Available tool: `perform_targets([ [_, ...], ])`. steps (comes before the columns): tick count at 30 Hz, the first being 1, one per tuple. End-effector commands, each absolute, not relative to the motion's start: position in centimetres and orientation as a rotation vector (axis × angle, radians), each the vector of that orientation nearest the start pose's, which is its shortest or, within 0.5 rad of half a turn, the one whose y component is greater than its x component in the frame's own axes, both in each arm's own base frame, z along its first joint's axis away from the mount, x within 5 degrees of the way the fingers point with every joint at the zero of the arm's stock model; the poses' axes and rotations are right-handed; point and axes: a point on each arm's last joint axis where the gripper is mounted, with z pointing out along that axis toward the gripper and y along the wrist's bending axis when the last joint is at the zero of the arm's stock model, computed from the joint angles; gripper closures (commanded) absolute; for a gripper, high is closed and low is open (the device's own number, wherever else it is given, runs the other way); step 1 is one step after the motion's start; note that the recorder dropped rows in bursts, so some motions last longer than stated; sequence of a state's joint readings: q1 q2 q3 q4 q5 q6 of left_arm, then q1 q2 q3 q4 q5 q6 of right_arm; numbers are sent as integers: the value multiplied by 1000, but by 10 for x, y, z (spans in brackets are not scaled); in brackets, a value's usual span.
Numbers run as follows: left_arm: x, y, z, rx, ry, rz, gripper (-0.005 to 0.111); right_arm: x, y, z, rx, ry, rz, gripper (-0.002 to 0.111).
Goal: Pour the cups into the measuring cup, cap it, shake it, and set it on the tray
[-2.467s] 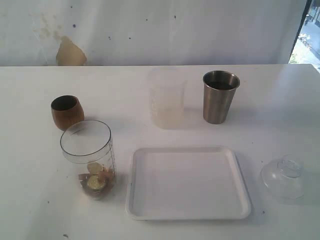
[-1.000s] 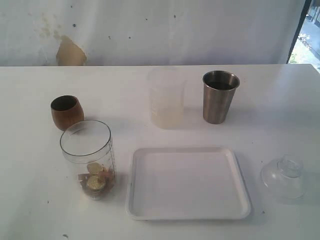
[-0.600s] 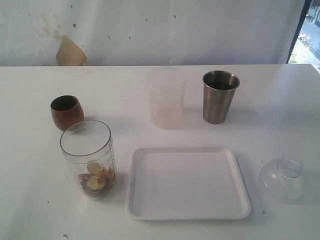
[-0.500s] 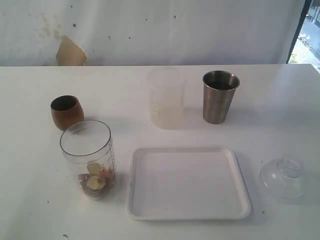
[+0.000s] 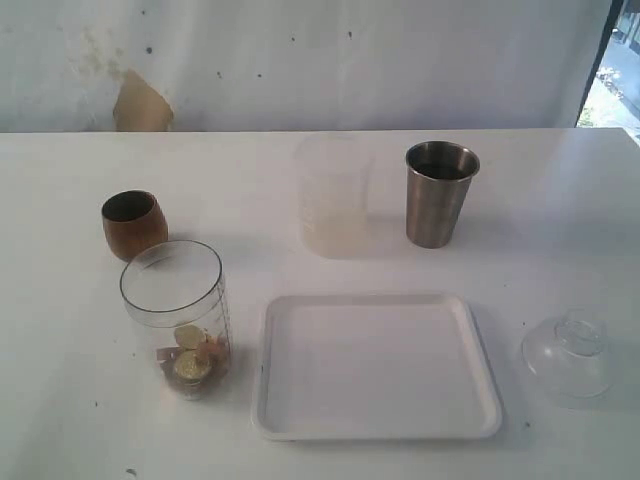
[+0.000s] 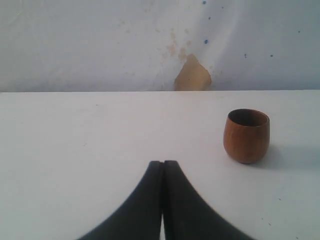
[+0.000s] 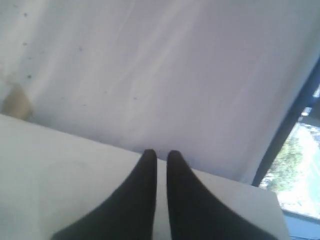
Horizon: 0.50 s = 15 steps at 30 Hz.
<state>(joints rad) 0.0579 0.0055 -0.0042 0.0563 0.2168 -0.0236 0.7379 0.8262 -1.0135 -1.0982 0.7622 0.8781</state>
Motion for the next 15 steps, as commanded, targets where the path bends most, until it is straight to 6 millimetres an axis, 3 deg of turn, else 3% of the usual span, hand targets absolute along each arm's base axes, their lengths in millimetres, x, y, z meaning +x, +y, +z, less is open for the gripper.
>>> perform_targets([
  [1, 56, 4, 194, -20, 1690, 76, 107, 161, 60, 434, -15, 1471, -44, 89],
  [2, 56, 4, 194, -20, 1690, 76, 107, 169, 61, 430, 81, 1413, 12, 81],
  [3, 56, 4, 195, -20, 1688, 76, 107, 312, 62, 330, -773, 1621, 669, 4],
  [5, 56, 4, 195, -20, 1688, 76, 107, 318, 38, 338, -547, 1519, 627, 4],
  [7, 56, 4, 195, -20, 1688, 76, 107, 311, 21, 344, -349, 1358, 525, 4],
  [8, 56, 4, 195, -20, 1688, 76, 107, 302, 11, 343, -251, 1263, 393, 4],
  [10, 56, 4, 195, -20, 1688, 76, 107, 290, 6, 340, -206, 1193, 265, 4],
  [13, 56, 4, 195, -20, 1688, 76, 107, 293, 0, 326, -152, 1339, 196, 4],
  [15, 56, 4, 195, -20, 1688, 76, 107, 297, 7, 304, -307, 1515, 174, 4],
])
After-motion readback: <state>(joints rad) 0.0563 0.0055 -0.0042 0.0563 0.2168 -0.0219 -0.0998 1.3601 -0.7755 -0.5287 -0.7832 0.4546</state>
